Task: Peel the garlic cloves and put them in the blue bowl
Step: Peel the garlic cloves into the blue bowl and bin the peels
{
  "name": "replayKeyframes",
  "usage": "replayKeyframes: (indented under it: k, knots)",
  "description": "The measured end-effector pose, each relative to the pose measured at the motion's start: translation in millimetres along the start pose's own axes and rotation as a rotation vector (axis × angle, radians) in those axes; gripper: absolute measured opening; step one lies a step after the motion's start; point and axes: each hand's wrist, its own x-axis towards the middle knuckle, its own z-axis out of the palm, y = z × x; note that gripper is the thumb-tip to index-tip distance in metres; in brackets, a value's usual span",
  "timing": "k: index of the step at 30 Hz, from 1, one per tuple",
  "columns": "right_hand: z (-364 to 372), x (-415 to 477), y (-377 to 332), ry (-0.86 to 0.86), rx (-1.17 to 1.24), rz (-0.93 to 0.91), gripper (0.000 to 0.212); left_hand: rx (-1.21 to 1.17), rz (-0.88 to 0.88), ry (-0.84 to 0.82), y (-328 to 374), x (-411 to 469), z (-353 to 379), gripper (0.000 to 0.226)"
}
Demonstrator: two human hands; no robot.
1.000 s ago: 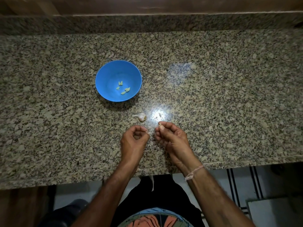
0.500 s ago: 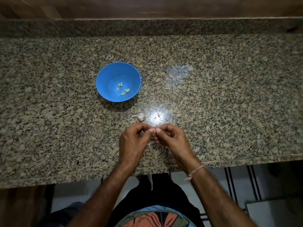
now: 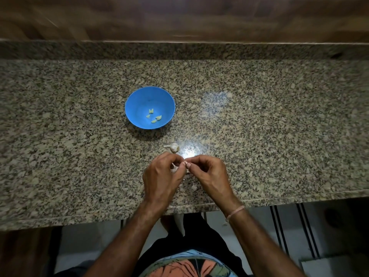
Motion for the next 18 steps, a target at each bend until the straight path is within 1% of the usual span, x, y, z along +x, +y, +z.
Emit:
replayKeyframes:
  k: [8,11,13,15,18]
  knots:
    - [9,-13,4,0.083,0.009,-0.043,0.013,-0.053,-0.107,0.014,4,-7,0,0.006]
    - [9,-11,6,0.063,0.092,-0.021,0.011,-0.101,-0.177,-0.008,7,-8,2,0.01]
    - [6,-7,6,0.054,0.204,0.06,0.01,-0.176,-0.254,-0.02,8,-7,6,0.01]
    - [-1,0,6,0.07,0.346,0.194,0.012,-0.24,-0.32,-0.021,7,-7,11,0.008]
    - [-13,9,9,0.06,0.481,0.345,0.014,-0.235,-0.38,-0.059,6,-9,20,0.008]
